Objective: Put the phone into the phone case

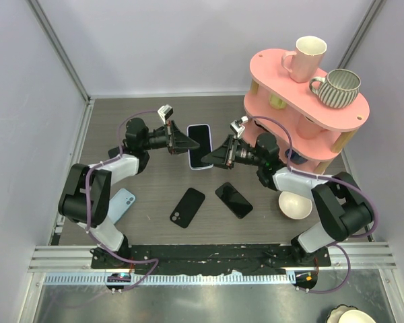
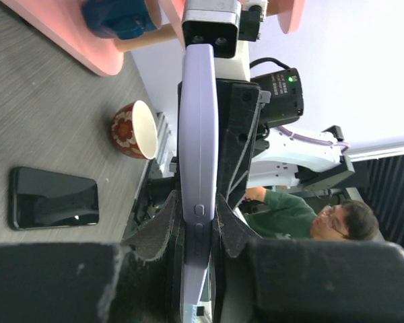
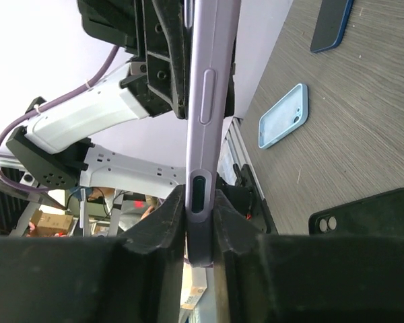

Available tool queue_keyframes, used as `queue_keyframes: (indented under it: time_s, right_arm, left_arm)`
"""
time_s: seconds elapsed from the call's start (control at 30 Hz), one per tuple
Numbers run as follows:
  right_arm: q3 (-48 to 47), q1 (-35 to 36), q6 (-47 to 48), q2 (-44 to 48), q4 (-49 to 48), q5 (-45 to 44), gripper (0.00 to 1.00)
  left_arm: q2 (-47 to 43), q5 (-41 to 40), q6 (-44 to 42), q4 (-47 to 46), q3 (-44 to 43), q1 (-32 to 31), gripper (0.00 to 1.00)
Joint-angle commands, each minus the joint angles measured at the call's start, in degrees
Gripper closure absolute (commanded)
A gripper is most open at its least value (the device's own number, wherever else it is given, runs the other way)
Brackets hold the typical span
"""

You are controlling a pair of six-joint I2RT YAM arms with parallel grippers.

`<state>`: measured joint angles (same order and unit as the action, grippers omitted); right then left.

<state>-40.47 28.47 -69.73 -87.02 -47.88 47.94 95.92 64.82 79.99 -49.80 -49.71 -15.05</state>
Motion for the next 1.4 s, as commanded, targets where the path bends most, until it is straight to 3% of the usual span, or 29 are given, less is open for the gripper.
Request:
queue_keyframes:
  time_s: [0.0,0.07,0.13,0.37,0.47,0.53,0.63,0.7,0.83,0.93,1.0,1.1,1.13,1.23,1.3,1.33,1.37]
  right_arm:
    - [-0.14,1.41,-0.75,2.29,-6.17,1.63,0.69]
    - [-0.14,2.11,-0.4,2.3,-5.74,1.45,0.55]
    - [-0.75,2.82,0.3,1.43,-5.21,1.1,0.51]
    - [-3.04,7.03,-1.37,-3.15,-9.67,0.75,0.52]
    - [-3.74,8.27,-1.28,-4.47,-10.13,0.66,0.51]
    - [-3.13,8.71,-0.93,-4.47,-9.87,-0.13,0.56]
    - [-2.34,8.71,-0.05,-4.3,-9.43,-0.92,0.74]
    - [-2.25,8.62,-0.22,-4.38,-9.86,-1.1,0.74]
    - [-2.6,8.36,-1.72,-4.21,-10.39,-1.97,0.5]
    - [-2.16,7.74,-4.79,-3.94,-13.37,-3.64,0.48]
    - [-2.33,7.74,-5.24,-3.94,-13.91,-4.26,0.53]
    - [-1.99,7.65,-5.06,-3.94,-13.73,-4.7,0.76]
    - [-1.9,7.65,-4.8,-3.94,-13.82,-4.79,0.89]
    - [-1.37,7.65,-4.8,-3.86,-13.82,-4.88,0.99]
    - [-1.28,7.57,-3.48,-3.07,-12.25,-4.7,0.95]
    - [-1.11,7.39,-2.87,-2.54,-10.5,-4.88,0.76]
    - [-0.84,7.13,-2.25,-1.32,-10.05,-6.18,0.64]
  left_arm:
    - [-4.94,-7.59,-16.48,17.31,-2.75,0.19,1.0]
    - [-6.27,-9.35,-19.07,20.78,-3.28,0.11,1.0]
    - [-6.8,-9.62,-18.82,21.33,-3.37,0.11,1.0]
    - [-4.34,-8.21,-7.83,6.23,0.14,-0.33,1.0]
    - [-3.63,-8.3,-5.72,3.84,0.58,-0.33,1.0]
    - [-3.46,-8.22,-6.07,3.83,0.49,-0.33,1.0]
    - [-3.37,-7.87,-8.35,6.9,-0.03,-0.24,1.0]
    - [-3.28,-7.69,-8.62,7.09,-0.12,-0.33,1.0]
    - [-3.28,-6.9,-8.44,6.91,-0.38,-0.33,1.0]
    - [-3.55,-5.93,-8.53,7.0,-0.38,-0.33,1.0]
    - [-3.72,-5.84,-9.14,7.35,-0.3,-0.33,1.0]
    - [-3.9,-6.02,-9.85,8.75,-0.56,-0.33,1.0]
    - [-3.98,-5.93,-10.98,9.37,-0.73,-0.25,1.0]
    - [-4.6,-6.37,-13.88,13.32,-1.26,-0.33,1.0]
    - [-4.86,-6.63,-14.07,14.47,-1.26,-0.25,1.0]
    - [-4.95,-6.55,-14.07,14.47,-1.26,-0.33,1.0]
    - [-4.95,-6.37,-13.89,14.29,-1.18,-0.33,1.0]
